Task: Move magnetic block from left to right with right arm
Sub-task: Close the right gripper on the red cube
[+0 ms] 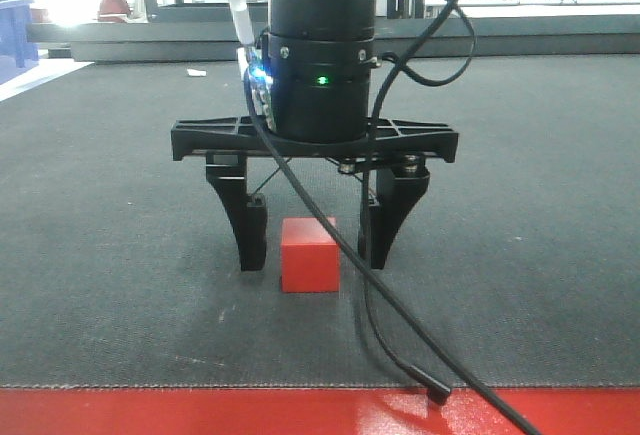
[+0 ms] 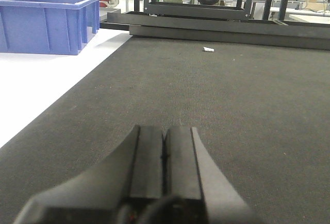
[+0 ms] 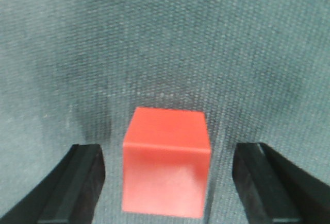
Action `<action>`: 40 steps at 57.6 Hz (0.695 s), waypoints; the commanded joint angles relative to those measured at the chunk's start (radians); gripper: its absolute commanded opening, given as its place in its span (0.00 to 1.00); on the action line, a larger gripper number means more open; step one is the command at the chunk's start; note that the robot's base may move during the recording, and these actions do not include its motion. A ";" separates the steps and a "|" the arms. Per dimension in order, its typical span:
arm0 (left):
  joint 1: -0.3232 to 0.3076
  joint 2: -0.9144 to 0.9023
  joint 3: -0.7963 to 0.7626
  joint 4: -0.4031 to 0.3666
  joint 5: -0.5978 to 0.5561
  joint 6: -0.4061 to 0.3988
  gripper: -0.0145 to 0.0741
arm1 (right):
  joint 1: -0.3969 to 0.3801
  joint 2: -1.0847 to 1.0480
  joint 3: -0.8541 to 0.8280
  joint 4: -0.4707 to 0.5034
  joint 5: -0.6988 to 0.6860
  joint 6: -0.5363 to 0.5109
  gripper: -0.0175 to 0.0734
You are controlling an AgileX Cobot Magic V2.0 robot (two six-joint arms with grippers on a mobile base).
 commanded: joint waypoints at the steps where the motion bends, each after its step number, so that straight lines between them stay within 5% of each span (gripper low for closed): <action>1: -0.007 -0.011 0.007 -0.003 -0.078 -0.007 0.02 | 0.007 -0.046 -0.031 0.003 -0.017 0.012 0.86; 21: -0.007 -0.011 0.007 -0.003 -0.078 -0.007 0.02 | 0.007 -0.046 -0.031 -0.013 -0.021 0.027 0.54; 40: -0.007 -0.011 0.007 -0.003 -0.078 -0.007 0.02 | 0.007 -0.086 -0.031 -0.058 -0.001 0.017 0.54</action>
